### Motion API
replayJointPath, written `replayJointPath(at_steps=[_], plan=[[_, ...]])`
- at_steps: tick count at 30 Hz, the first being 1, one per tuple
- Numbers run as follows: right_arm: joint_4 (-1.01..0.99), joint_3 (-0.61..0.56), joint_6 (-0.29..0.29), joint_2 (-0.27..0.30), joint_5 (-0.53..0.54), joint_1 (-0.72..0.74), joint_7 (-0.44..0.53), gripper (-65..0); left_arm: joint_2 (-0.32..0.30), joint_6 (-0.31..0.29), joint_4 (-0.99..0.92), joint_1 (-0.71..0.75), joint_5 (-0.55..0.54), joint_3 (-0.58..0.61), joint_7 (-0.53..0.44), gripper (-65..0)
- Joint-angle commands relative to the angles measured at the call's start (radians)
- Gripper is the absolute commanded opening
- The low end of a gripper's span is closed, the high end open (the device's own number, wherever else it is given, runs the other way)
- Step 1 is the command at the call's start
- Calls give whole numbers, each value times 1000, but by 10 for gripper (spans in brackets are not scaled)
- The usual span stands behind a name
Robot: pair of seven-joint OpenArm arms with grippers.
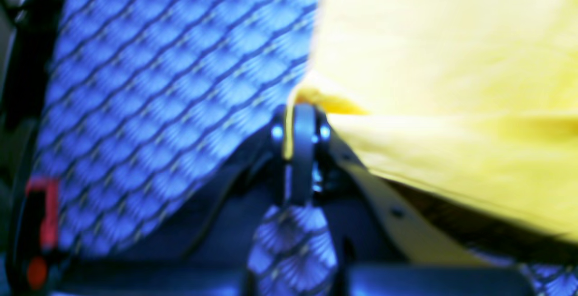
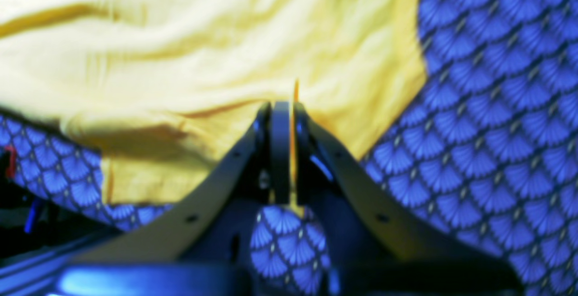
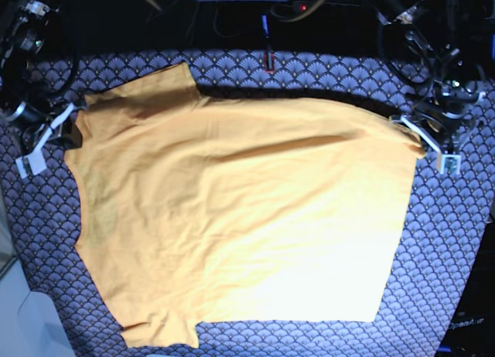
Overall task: Fold the T-shirt properly
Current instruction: 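Lift the gripped shirt edge slightly with both grippers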
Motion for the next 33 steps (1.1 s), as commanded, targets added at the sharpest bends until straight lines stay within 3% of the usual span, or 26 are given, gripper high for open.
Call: replayJointPath(at_steps=[1,20,29,33], plan=[[13,3,6,19,15,7,18,-650,-8,7,17,-11,0,2,-21,-650],[6,3,6,15,15,-69,18,-642,-8,7,18,-7,0,-1,-21,-650],[-100,3,6,14,18,-45,-19,-381,-8,7,18,-4,0,-1,-21,-650],[-185,0,6,22,17,-22,-18,-345,-8,7,23,15,0,-2,-21,-650]])
